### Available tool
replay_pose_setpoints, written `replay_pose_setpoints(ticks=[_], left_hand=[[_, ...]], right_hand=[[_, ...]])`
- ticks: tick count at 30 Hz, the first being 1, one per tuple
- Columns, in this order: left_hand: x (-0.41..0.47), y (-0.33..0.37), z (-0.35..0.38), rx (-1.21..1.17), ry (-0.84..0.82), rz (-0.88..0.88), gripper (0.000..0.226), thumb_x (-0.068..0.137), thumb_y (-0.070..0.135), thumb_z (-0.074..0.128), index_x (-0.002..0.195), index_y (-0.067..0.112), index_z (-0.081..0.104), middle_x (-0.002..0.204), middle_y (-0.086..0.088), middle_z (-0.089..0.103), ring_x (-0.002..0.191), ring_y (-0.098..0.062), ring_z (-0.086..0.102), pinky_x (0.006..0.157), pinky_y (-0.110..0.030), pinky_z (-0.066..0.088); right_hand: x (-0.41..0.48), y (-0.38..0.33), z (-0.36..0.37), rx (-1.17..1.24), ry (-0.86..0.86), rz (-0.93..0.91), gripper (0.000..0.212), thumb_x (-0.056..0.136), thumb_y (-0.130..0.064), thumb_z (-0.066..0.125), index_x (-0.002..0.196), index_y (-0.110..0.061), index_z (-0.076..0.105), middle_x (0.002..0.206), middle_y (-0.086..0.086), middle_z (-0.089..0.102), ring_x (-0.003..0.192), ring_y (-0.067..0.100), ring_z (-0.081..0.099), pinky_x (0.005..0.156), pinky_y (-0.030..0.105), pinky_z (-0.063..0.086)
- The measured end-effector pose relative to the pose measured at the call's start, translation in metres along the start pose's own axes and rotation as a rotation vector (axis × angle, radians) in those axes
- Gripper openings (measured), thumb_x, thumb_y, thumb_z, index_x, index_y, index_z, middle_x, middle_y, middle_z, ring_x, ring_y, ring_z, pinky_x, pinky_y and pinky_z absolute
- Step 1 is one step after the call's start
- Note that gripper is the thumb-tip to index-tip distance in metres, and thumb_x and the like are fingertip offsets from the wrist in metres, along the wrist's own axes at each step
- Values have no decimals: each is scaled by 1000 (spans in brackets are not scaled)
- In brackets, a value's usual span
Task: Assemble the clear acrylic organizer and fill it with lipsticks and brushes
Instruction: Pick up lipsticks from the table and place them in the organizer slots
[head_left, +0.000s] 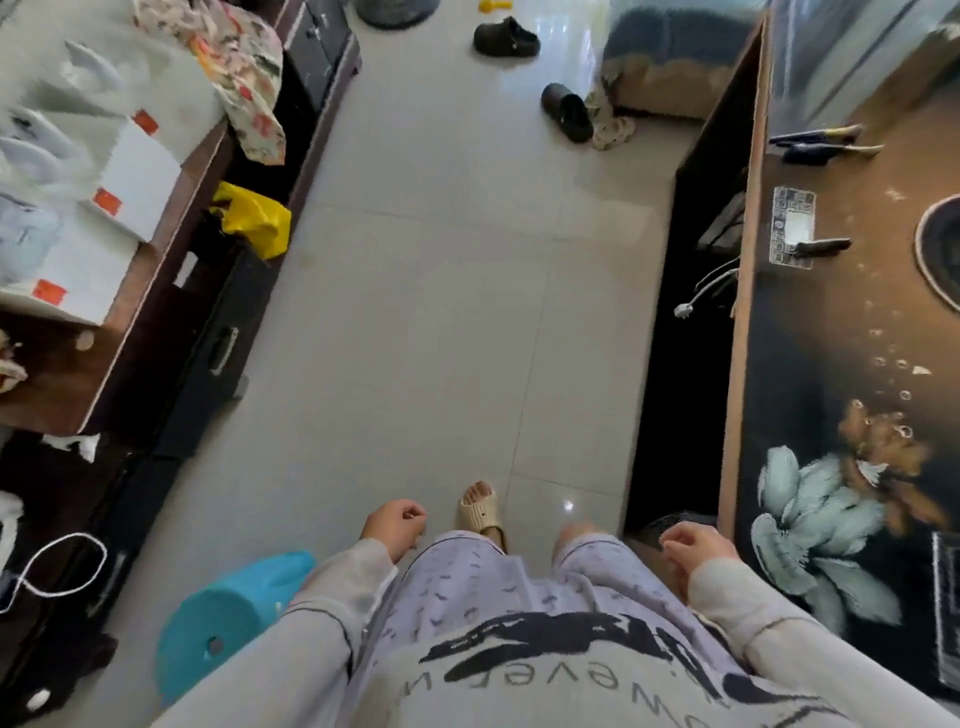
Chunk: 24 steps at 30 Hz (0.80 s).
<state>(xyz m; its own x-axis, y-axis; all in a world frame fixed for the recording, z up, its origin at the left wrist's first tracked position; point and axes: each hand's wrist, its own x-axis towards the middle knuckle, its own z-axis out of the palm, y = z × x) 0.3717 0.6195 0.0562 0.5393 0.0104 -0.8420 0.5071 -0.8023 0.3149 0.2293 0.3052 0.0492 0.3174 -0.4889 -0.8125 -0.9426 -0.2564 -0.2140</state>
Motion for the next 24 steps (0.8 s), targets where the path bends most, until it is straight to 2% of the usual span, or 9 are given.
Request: replay_pose_setpoints(ticks=[3, 6, 9, 12, 15, 18, 20, 22, 24], left_hand=[[25, 44, -34, 40, -8, 61, 35, 86, -3, 45, 59, 19, 49, 58, -2, 51, 26, 1, 43, 34, -13, 27], [48, 84, -56, 54, -11, 99, 36, 87, -4, 44, 59, 18, 50, 59, -3, 51, 21, 3, 41, 32, -10, 26], [66, 118, -66, 92, -32, 114, 36, 86, -6, 43, 59, 16, 49, 60, -3, 51, 20, 3, 41, 28, -9, 26], [84, 144, -66, 157, -63, 86, 34, 86, -3, 44, 60, 18, 49, 60, -1, 51, 21, 3, 42, 37, -14, 29], [99, 169, -66, 226, -58, 57, 29, 87, 1, 45, 65, 20, 50, 61, 4, 52, 24, 6, 45, 44, -18, 33], [109, 193, -65, 339, -70, 28, 30, 89, 7, 46, 63, 21, 54, 62, 5, 54, 37, 1, 53, 48, -10, 38], [114, 212, -64, 419, -97, 22, 23, 90, 12, 46, 74, 16, 62, 78, -4, 62, 65, -9, 59, 67, -14, 45], [122, 237, -66, 420, -92, 10, 20, 91, 12, 46, 85, 10, 65, 99, -15, 66, 83, -18, 52, 77, -23, 42], [129, 264, -69, 433, -105, 14, 22, 91, 12, 46, 73, 11, 59, 97, -17, 65, 82, -14, 39, 72, -21, 33]], right_hand=[[-5, -13, 1, 42, 5, 71, 21, 85, -5, 53, 97, -3, 69, 98, 15, 70, 83, 20, 55, 70, 22, 37], [-2, -25, 1, 84, -3, 131, 20, 86, -8, 52, 98, -6, 69, 105, 14, 70, 95, 26, 61, 73, 22, 35], [10, -44, -3, 155, 3, 169, 21, 86, -5, 51, 98, -4, 68, 97, 15, 69, 78, 22, 57, 68, 22, 38], [32, -69, -14, 292, 14, 172, 21, 87, 2, 49, 100, 5, 65, 70, 12, 61, 54, 17, 50, 51, 23, 40], [63, -100, -38, 345, 14, 141, 20, 88, 3, 48, 99, 6, 63, 71, 13, 59, 51, 16, 48, 51, 23, 41], [93, -130, -75, 360, 33, 95, 19, 87, 3, 48, 97, 4, 64, 74, 14, 60, 51, 16, 48, 48, 20, 43], [110, -147, -102, 390, 42, 73, 18, 87, 3, 48, 95, 2, 64, 76, 15, 60, 52, 17, 49, 50, 22, 46], [126, -162, -132, 409, 43, 49, 17, 87, 2, 48, 94, 0, 63, 78, 15, 59, 53, 17, 49, 51, 22, 46], [138, -172, -156, 445, 50, 42, 15, 86, 2, 48, 92, -1, 62, 80, 16, 59, 52, 17, 48, 48, 22, 43]])
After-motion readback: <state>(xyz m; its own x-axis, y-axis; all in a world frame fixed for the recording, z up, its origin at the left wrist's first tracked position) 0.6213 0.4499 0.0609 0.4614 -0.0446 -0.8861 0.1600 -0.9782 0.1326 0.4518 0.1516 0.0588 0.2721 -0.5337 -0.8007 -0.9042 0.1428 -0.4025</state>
